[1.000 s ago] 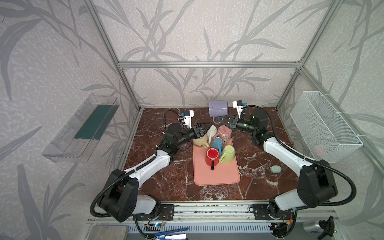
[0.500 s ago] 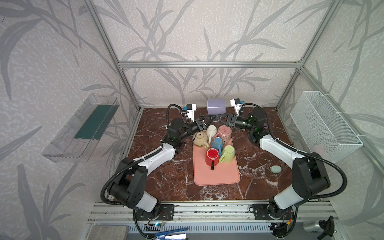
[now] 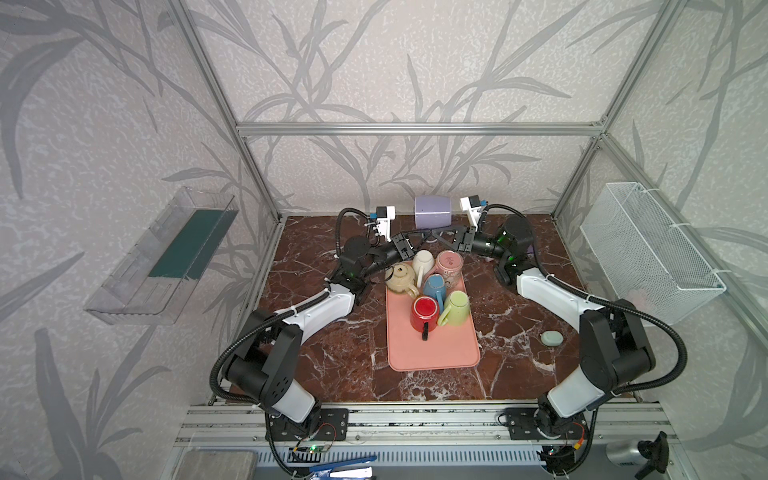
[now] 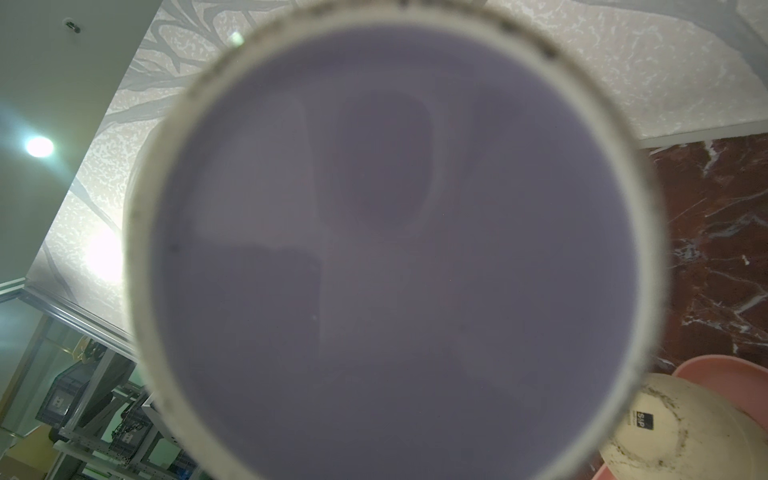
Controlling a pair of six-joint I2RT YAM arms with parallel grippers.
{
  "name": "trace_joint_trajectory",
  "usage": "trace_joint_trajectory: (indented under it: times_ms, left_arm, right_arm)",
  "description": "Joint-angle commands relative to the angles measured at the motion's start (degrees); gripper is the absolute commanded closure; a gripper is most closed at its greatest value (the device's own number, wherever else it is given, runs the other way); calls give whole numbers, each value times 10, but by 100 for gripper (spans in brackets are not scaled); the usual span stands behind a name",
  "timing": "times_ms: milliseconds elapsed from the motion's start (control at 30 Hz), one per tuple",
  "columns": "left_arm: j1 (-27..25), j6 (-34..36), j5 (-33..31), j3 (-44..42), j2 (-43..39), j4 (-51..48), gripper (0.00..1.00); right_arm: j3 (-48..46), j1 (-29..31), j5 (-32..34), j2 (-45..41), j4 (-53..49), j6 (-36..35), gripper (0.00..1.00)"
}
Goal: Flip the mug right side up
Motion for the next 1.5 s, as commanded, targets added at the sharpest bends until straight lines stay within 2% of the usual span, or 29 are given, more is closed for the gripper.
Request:
trace_joint_trajectory:
  times_ms: [0, 167, 333, 600, 800, 967, 1133, 1467]
  left_arm:
    - [4, -11, 13, 19, 10, 27, 79]
    - [4, -13, 16, 20, 17, 31, 82]
    - [5, -11, 16, 16, 18, 27, 100]
    - [7, -7, 2, -34, 6, 43, 100]
    - [6, 3, -18, -95, -27, 52, 100]
    - [6, -19, -49, -173, -43, 103, 100]
    - [6, -9, -69, -236, -67, 115, 100]
    - [6, 3, -77, -268, -75, 131, 100]
  right_arm:
    - [15, -2, -14, -4, 78, -1, 100]
    - [16, -1, -12, 1, 80, -1, 100]
    - [19, -1, -11, 1, 77, -4, 100]
    - [0, 2, -5, 3, 55, -21, 100]
    - [-41, 21, 19, -10, -2, -80, 88]
    - [-82, 41, 32, 5, 24, -73, 88]
    - [-115, 57, 34, 31, 69, -60, 86]
    - [-130, 61, 37, 65, 103, -48, 74]
